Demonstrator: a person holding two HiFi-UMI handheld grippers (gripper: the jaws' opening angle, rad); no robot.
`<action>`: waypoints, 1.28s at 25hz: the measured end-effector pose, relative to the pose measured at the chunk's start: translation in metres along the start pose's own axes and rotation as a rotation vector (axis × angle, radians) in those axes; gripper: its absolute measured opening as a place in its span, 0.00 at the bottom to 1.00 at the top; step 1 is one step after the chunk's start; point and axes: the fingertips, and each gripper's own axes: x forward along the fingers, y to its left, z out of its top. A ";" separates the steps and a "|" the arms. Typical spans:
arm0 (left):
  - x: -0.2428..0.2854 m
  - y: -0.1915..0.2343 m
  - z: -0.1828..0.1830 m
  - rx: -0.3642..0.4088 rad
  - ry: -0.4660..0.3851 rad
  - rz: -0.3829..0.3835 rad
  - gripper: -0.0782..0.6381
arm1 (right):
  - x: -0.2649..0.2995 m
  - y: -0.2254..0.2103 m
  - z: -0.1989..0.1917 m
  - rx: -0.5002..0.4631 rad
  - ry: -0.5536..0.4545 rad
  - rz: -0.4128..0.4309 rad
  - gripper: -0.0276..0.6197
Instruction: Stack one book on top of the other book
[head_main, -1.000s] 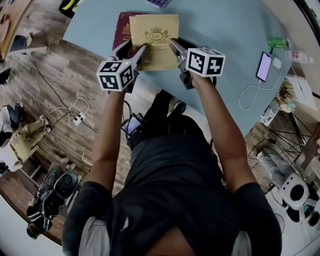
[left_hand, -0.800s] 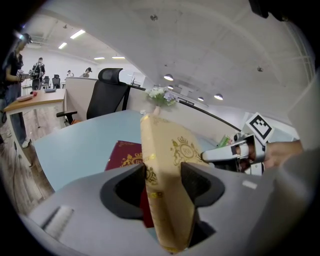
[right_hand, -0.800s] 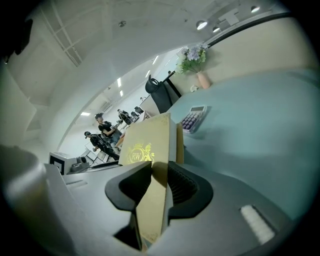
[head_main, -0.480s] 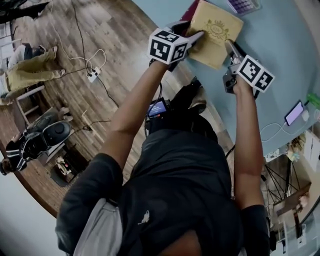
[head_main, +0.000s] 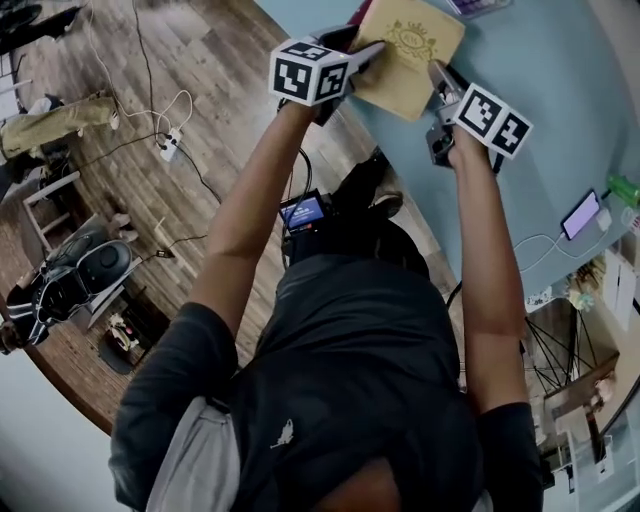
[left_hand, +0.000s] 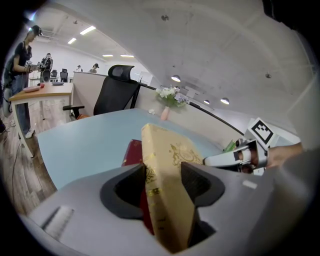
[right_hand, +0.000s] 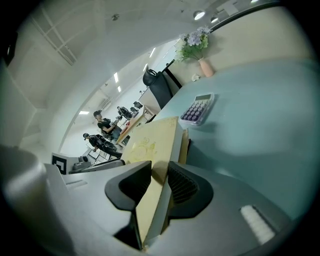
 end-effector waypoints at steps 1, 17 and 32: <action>-0.001 0.002 0.001 0.001 0.000 0.002 0.50 | 0.002 0.002 0.000 -0.001 0.002 0.002 0.20; 0.007 0.026 0.011 0.022 0.013 0.012 0.49 | 0.019 0.006 0.001 0.000 0.031 0.003 0.20; 0.010 0.041 0.019 0.144 0.062 0.078 0.45 | 0.024 0.014 0.004 -0.075 0.065 -0.007 0.21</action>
